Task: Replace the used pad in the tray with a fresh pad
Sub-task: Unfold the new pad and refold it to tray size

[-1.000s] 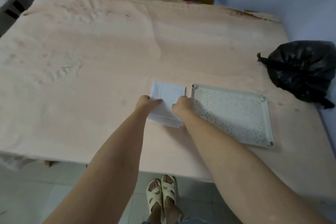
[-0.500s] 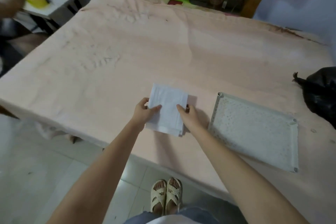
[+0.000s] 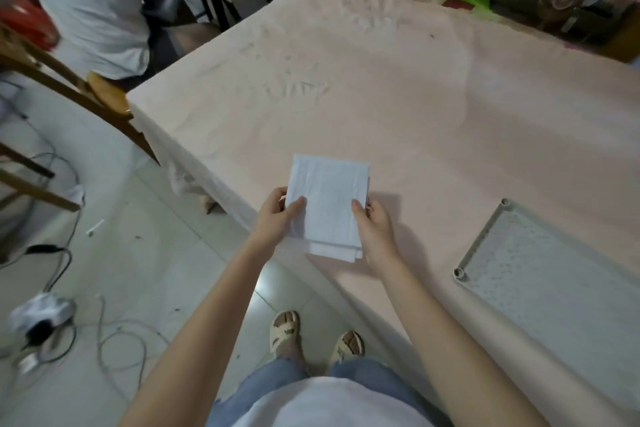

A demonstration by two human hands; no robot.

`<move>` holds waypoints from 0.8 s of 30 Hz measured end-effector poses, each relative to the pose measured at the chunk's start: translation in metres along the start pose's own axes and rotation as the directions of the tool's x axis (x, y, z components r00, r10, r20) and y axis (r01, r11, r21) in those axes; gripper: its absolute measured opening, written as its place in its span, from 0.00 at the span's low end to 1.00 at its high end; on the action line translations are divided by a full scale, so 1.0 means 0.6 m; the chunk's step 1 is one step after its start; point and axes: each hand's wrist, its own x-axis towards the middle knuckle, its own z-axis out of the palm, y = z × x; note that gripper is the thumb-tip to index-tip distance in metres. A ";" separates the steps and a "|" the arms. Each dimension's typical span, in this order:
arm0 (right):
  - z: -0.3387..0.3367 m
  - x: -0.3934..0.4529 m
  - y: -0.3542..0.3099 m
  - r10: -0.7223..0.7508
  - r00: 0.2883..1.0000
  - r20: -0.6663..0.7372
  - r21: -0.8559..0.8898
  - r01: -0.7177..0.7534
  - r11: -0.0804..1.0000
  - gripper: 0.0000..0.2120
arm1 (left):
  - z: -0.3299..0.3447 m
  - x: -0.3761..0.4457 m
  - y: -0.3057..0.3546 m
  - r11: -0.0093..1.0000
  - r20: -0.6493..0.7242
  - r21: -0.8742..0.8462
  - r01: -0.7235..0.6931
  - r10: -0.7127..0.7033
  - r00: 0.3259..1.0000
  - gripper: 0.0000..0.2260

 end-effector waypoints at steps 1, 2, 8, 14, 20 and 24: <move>0.005 -0.002 0.001 -0.009 1.000 0.014 -0.011 0.009 1.000 0.02 | -0.010 -0.002 -0.001 1.000 -0.004 -0.005 -0.006 0.006 1.000 0.05; 0.009 -0.004 0.002 -0.014 1.000 0.025 -0.015 0.015 1.000 0.03 | -0.019 -0.003 -0.001 1.000 -0.007 -0.009 -0.009 0.009 1.000 0.06; 0.045 -0.001 0.014 -0.018 0.999 0.033 -0.019 0.019 1.000 0.02 | -0.062 0.018 -0.006 1.000 0.005 -0.016 -0.019 0.019 1.000 0.09; 0.107 0.022 0.021 -0.039 0.987 -0.157 -0.005 0.039 0.999 0.06 | -0.102 0.095 0.003 1.000 0.137 0.016 -0.001 -0.001 0.991 0.11; 0.179 0.036 0.014 0.007 0.940 -0.342 0.040 0.007 0.999 0.07 | -0.143 0.195 0.034 0.993 0.316 0.121 -0.011 -0.028 0.948 0.09; 0.202 0.031 0.019 0.044 0.891 -0.452 0.076 -0.011 0.997 0.10 | -0.154 0.235 0.051 0.967 0.443 0.247 -0.058 -0.059 0.894 0.07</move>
